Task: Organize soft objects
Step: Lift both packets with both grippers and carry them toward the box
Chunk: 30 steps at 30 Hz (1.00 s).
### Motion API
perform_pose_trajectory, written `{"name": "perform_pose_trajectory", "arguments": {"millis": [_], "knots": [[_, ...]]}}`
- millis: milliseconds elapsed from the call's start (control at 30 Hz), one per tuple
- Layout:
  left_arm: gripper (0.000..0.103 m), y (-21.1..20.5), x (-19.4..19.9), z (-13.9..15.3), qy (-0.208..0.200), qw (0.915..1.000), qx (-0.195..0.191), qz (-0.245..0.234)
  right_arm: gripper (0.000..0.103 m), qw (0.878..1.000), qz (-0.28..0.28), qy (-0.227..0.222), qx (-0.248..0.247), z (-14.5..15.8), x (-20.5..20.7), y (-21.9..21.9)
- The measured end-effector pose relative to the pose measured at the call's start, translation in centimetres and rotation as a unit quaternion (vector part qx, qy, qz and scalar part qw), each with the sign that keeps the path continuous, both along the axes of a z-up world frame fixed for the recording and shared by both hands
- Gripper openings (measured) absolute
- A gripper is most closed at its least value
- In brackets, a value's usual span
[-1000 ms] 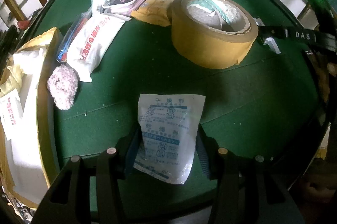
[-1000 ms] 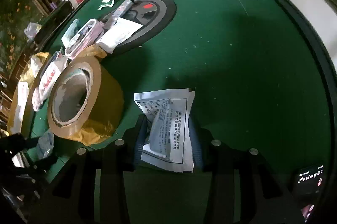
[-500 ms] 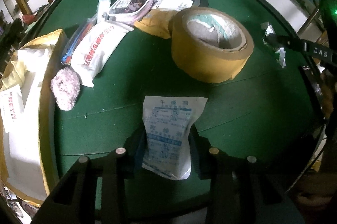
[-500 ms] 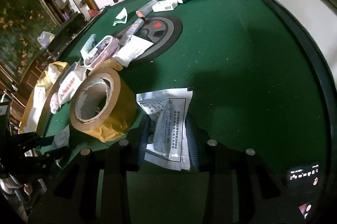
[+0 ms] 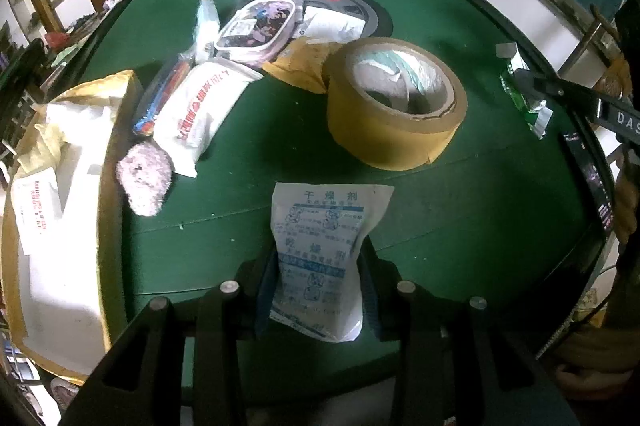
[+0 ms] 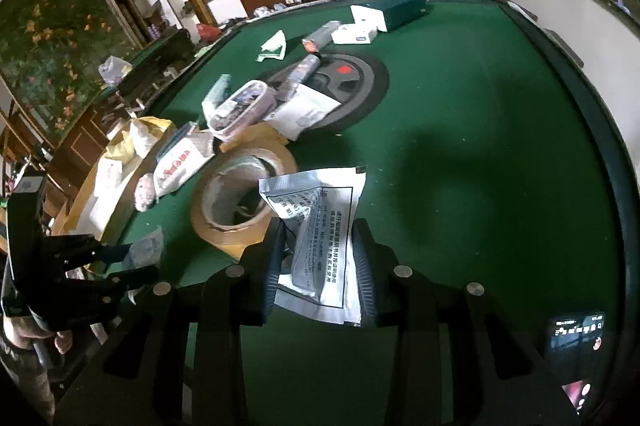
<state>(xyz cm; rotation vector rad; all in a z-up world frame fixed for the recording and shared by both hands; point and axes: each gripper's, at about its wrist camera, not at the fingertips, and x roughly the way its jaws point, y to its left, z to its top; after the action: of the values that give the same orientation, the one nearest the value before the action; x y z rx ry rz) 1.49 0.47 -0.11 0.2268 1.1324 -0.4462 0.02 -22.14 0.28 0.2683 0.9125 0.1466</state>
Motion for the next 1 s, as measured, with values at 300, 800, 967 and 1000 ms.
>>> {"name": "perform_pose_trajectory", "arguments": {"millis": [300, 800, 967, 1000], "knots": [[0.037, 2.6, 0.1, 1.2, -0.001, 0.9997, -0.004, 0.024, 0.033, 0.999, 0.031, -0.008, 0.004, 0.9, 0.2, 2.2], [0.037, 6.9, 0.4, 2.8, 0.004, 0.9986, -0.005, 0.052, 0.033, 0.997, 0.073, -0.002, 0.001, 1.0, 1.0, 5.6], [0.037, 7.4, 0.4, 2.4, 0.008, 0.9988, 0.005, 0.048, 0.033, 0.997, 0.082, 0.005, 0.009, 0.8, 1.3, 6.3], [0.037, 7.5, 0.3, 2.4, 0.009, 0.9989, 0.003, 0.047, 0.033, 0.996, 0.083, 0.006, 0.011, 0.7, 1.3, 6.4]]}}
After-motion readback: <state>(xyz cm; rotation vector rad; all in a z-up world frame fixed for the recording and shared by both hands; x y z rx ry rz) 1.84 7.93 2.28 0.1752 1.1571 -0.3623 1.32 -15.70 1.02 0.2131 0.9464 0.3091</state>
